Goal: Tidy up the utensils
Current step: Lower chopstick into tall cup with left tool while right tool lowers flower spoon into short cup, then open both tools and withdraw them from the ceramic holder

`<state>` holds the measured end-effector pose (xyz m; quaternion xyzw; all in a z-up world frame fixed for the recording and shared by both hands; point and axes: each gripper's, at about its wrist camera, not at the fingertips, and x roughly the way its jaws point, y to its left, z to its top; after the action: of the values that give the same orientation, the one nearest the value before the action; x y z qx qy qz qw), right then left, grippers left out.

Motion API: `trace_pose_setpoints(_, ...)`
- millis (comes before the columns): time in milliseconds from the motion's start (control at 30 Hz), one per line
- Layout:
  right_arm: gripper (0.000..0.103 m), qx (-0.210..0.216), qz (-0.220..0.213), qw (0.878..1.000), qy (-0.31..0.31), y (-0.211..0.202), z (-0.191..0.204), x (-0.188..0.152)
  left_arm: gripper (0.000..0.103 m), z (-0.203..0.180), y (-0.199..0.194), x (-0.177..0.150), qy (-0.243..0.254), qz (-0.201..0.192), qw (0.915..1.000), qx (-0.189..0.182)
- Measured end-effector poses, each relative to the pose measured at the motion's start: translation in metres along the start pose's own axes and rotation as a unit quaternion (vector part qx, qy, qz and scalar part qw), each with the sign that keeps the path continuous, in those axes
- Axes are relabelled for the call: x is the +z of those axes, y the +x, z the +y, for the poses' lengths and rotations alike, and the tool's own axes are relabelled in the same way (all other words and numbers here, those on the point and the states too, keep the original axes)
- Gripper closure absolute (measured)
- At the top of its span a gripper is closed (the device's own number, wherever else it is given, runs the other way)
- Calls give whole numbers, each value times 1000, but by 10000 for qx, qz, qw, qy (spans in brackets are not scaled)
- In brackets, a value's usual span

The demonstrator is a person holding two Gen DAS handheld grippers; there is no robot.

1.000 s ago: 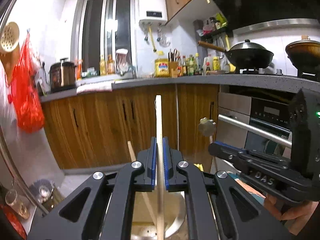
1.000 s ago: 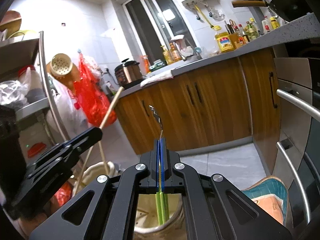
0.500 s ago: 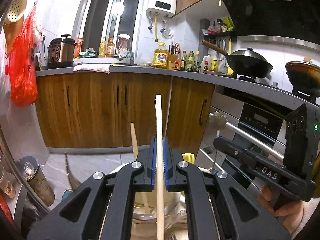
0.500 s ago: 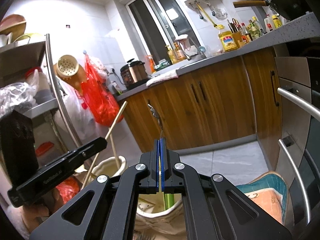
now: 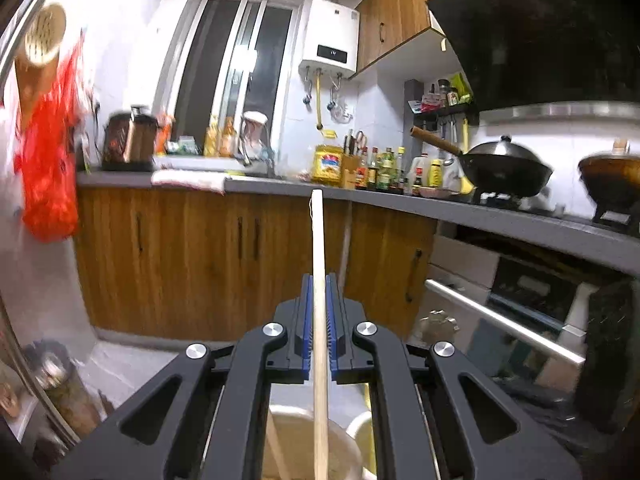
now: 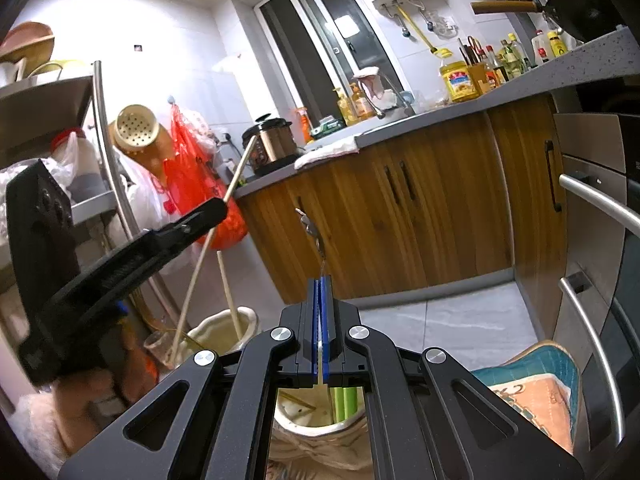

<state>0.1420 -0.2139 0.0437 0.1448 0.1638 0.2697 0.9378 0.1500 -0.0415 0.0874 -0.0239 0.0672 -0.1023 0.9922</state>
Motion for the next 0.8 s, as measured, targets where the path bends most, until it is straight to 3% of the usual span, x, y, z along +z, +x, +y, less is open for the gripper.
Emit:
trace_pose_setpoints(367,101,-4,89,9999,-67,7,-4,-6,97,-15,-12,-15,452,187,9987,103)
trace_pose_setpoints(500,101,4,216,9997,-91,9,-4,-9,97,-17,-20,-17,569,508,9970,136)
trace_pose_setpoints(667,101,-10,396,9990,-182,9,0,-11,97,-7,-19,-21,301,1213,9919,245)
trace_pose_setpoints(800,101,-31,563,9982,-219,11,0,-14,97,-1,-24,-22,172,1368,9901,255)
